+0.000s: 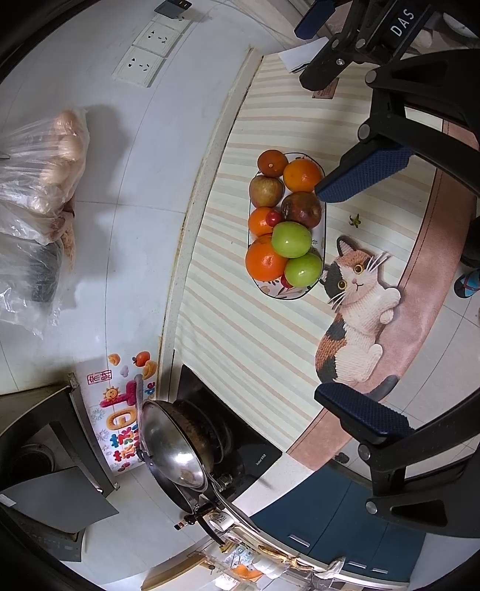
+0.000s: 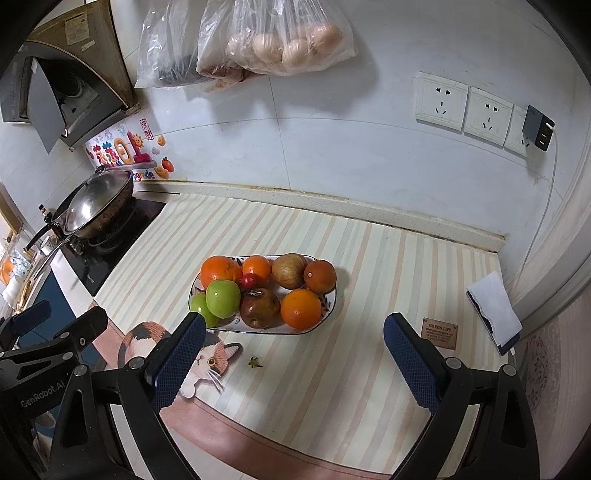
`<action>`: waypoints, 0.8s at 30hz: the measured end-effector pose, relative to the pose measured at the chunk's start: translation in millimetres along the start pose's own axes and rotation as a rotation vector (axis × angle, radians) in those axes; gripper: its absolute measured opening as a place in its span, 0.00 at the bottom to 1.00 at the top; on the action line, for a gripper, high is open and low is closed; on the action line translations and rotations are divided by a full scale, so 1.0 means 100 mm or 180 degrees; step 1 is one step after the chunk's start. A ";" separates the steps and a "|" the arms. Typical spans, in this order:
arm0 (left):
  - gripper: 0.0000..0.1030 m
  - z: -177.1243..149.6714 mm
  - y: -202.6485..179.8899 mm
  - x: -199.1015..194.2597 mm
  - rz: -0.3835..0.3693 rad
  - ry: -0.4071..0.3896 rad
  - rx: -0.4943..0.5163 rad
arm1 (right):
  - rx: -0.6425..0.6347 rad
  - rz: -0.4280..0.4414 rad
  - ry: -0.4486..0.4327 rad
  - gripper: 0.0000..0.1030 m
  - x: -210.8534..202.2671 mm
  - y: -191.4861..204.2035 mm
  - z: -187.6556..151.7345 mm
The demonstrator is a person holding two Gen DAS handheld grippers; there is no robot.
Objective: Organize fruits
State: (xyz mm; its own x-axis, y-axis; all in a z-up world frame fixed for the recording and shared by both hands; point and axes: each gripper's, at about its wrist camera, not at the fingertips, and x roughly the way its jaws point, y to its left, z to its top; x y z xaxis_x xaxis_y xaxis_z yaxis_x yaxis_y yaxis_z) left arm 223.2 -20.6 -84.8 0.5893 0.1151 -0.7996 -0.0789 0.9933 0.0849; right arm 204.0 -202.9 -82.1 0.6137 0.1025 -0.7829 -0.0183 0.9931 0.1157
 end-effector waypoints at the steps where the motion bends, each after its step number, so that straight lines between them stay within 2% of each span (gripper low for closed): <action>1: 0.97 0.00 0.01 0.00 0.0002 0.0002 -0.0006 | 0.0002 -0.0002 0.0001 0.96 0.00 0.00 0.00; 24: 0.97 -0.02 -0.01 -0.02 -0.0007 -0.0013 -0.0018 | 0.0007 -0.0011 -0.0014 0.96 -0.05 0.08 -0.02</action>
State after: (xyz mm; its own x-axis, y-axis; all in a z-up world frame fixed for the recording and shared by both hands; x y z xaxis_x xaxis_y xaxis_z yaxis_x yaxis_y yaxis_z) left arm 221.0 -22.0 -84.7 0.5928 0.1129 -0.7974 -0.0821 0.9934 0.0797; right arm 199.0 -195.5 -78.4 0.6171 0.0988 -0.7806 -0.0146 0.9933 0.1142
